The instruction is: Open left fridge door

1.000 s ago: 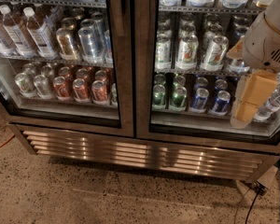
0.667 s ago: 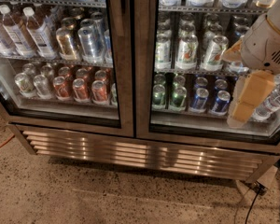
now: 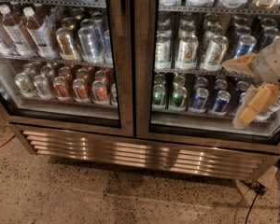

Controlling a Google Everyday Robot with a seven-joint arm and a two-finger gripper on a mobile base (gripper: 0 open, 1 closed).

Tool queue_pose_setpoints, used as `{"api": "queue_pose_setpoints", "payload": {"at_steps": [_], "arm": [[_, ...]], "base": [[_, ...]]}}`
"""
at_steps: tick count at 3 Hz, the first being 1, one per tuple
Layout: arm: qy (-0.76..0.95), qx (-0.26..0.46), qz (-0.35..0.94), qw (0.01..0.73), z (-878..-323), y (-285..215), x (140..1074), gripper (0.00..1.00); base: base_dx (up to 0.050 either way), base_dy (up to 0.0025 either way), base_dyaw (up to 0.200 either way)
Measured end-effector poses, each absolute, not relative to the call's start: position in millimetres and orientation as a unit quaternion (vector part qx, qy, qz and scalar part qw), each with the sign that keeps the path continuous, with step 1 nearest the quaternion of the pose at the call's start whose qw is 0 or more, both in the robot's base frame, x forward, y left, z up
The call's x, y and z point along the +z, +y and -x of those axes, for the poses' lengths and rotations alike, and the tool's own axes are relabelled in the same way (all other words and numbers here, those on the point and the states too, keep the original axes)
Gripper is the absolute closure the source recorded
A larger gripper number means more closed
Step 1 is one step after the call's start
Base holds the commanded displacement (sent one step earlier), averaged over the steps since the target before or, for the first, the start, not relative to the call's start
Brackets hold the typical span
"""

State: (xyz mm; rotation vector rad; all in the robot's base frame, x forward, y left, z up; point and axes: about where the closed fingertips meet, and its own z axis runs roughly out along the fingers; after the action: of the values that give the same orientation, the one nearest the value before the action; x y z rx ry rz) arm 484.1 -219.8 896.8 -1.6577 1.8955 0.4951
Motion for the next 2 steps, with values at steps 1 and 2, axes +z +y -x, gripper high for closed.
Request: {"api": "queue_pose_setpoints", "payload": {"at_steps": [1, 2], "arm": [[0.708, 0.185, 0.619, 0.284, -484, -220, 897, 0.00], [0.672, 0.243, 0.637, 0.289, -483, -203, 905, 0.00]], "base": [[0.000, 0.00000, 0.000], [0.000, 0.00000, 0.000]]}}
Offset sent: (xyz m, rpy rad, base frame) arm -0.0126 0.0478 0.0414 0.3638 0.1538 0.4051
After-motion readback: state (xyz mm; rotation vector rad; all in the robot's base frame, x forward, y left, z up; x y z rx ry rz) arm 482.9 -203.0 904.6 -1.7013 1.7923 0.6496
